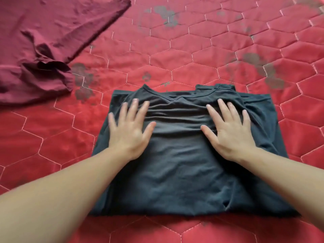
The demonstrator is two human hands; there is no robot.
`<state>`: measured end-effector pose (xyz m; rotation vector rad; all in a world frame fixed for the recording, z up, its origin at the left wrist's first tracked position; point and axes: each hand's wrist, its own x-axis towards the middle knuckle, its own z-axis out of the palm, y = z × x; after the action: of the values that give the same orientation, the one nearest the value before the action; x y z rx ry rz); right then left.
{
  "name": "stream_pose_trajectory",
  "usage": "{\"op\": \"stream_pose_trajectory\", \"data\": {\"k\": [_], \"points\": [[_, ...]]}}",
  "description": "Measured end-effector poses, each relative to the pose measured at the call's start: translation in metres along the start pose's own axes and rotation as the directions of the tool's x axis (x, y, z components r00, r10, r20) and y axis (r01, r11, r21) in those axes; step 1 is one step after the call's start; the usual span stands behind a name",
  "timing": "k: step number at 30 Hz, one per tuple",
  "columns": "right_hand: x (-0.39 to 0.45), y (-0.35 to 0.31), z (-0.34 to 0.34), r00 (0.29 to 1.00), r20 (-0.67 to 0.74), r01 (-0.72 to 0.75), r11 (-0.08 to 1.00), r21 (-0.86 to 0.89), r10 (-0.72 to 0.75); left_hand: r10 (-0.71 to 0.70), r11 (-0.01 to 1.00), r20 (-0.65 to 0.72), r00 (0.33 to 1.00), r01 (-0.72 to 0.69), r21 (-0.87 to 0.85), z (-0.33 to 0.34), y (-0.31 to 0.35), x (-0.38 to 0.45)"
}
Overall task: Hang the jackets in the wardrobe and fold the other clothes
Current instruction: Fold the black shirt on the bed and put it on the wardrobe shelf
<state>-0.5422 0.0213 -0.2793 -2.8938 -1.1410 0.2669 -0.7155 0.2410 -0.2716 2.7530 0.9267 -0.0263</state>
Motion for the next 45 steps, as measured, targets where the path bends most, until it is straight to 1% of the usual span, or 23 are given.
{"op": "stream_pose_trajectory", "data": {"k": [2, 3, 4, 6, 8, 13, 17, 20, 22, 24, 26, 27, 28, 30, 35, 36, 38, 39, 40, 41, 42, 43, 45], "points": [[0.019, -0.011, -0.003, 0.999, -0.012, 0.049, 0.999, -0.002, -0.049, 0.223, 0.973, 0.034, 0.974, -0.224, 0.06, -0.002, 0.014, 0.024], [0.028, -0.014, -0.003, 0.998, -0.007, 0.057, 0.998, -0.006, -0.057, 0.254, 0.962, 0.086, 0.963, -0.261, 0.082, -0.001, 0.019, 0.037], [0.038, -0.014, -0.003, 0.999, 0.004, 0.043, 0.999, -0.012, -0.043, 0.226, 0.964, 0.141, 0.964, -0.242, 0.108, 0.001, 0.021, 0.048], [0.049, -0.006, 0.0, 0.998, 0.043, -0.036, 0.999, -0.024, 0.037, 0.057, 0.985, 0.219, 0.974, -0.091, 0.149, 0.007, 0.013, 0.061], [0.053, 0.01, 0.003, 0.992, 0.046, -0.114, 0.993, -0.017, 0.115, -0.072, 0.991, 0.21, 0.975, 0.046, 0.129, 0.014, 0.002, 0.064], [0.06, 0.022, 0.005, 0.987, 0.012, -0.159, 0.987, 0.026, 0.159, -0.155, 0.988, 0.109, 0.982, 0.153, 0.024, 0.021, -0.002, 0.064], [0.065, 0.027, 0.002, 0.989, 0.047, -0.141, 0.99, 0.01, 0.14, -0.152, 0.988, 0.129, 0.98, 0.151, 0.018, 0.017, -0.004, 0.066], [0.071, 0.027, -0.012, 0.98, 0.149, -0.121, 0.988, -0.099, 0.135, -0.077, 0.994, 0.153, 0.985, 0.064, 0.092, 0.007, -0.007, 0.05], [0.057, 0.016, -0.02, 0.989, 0.124, -0.063, 0.992, -0.105, 0.076, 0.031, 0.996, 0.082, 0.996, -0.037, 0.076, 0.005, -0.002, 0.018], [0.017, -0.003, -0.018, 0.991, 0.018, 0.131, 0.99, -0.046, -0.13, 0.182, 0.983, 0.047, 0.982, -0.181, -0.008, 0.008, 0.014, -0.027], [-0.042, -0.016, -0.007, 0.947, -0.01, 0.322, 0.947, -0.001, -0.322, 0.323, 0.946, 0.08, 0.943, -0.322, -0.023, 0.016, 0.03, -0.073], [-0.069, -0.017, 0.002, 0.934, 0.0, 0.357, 0.934, -0.004, -0.357, 0.374, 0.926, 0.1, 0.922, -0.376, 0.008, 0.022, 0.034, -0.09], [-0.091, -0.012, 0.01, 0.935, 0.024, 0.353, 0.936, -0.015, -0.353, 0.398, 0.912, 0.126, 0.909, -0.406, 0.046, 0.027, 0.033, -0.103], [-0.12, 0.009, 0.019, 0.958, 0.055, 0.284, 0.958, -0.033, -0.282, 0.377, 0.915, 0.155, 0.913, -0.393, 0.092, 0.03, 0.019, -0.118], [-0.161, 0.049, 0.011, 0.977, 0.111, 0.195, 0.973, -0.123, -0.182, 0.147, 0.98, 0.179, 0.973, -0.168, 0.105, 0.025, -0.03, -0.149], [-0.169, 0.053, 0.01, 0.99, 0.087, 0.122, 0.986, -0.118, -0.112, 0.096, 0.989, 0.19, 0.977, -0.116, 0.096, 0.023, -0.035, -0.156], [-0.185, 0.054, 0.006, 0.989, -0.012, -0.148, 0.989, -0.008, 0.148, 0.026, 0.995, 0.22, 0.975, -0.047, 0.088, 0.017, -0.035, -0.169], [-0.191, 0.052, 0.003, 0.948, -0.054, -0.309, 0.947, 0.09, 0.314, 0.003, 0.995, 0.234, 0.972, -0.025, 0.093, 0.014, -0.032, -0.173], [-0.194, 0.048, 0.002, 0.878, -0.061, -0.453, 0.865, 0.214, 0.475, -0.017, 0.996, 0.244, 0.97, -0.006, 0.093, 0.011, -0.027, -0.176], [-0.194, 0.042, -0.001, 0.785, -0.029, -0.57, 0.739, 0.359, 0.619, -0.023, 0.996, 0.245, 0.969, 0.002, 0.086, 0.007, -0.018, -0.177], [-0.192, 0.038, -0.003, 0.675, 0.039, -0.646, 0.565, 0.514, 0.737, -0.012, 0.998, 0.235, 0.972, -0.005, 0.069, 0.003, -0.007, -0.178], [-0.187, 0.036, -0.005, 0.553, 0.129, -0.674, 0.351, 0.65, 0.823, 0.007, 0.999, 0.222, 0.975, -0.016, 0.039, -0.001, 0.007, -0.178], [-0.174, 0.032, -0.008, 0.337, 0.332, -0.594, -0.075, 0.801, 0.881, 0.025, 0.996, 0.209, 0.978, -0.007, -0.084, -0.008, 0.038, -0.181]]}}
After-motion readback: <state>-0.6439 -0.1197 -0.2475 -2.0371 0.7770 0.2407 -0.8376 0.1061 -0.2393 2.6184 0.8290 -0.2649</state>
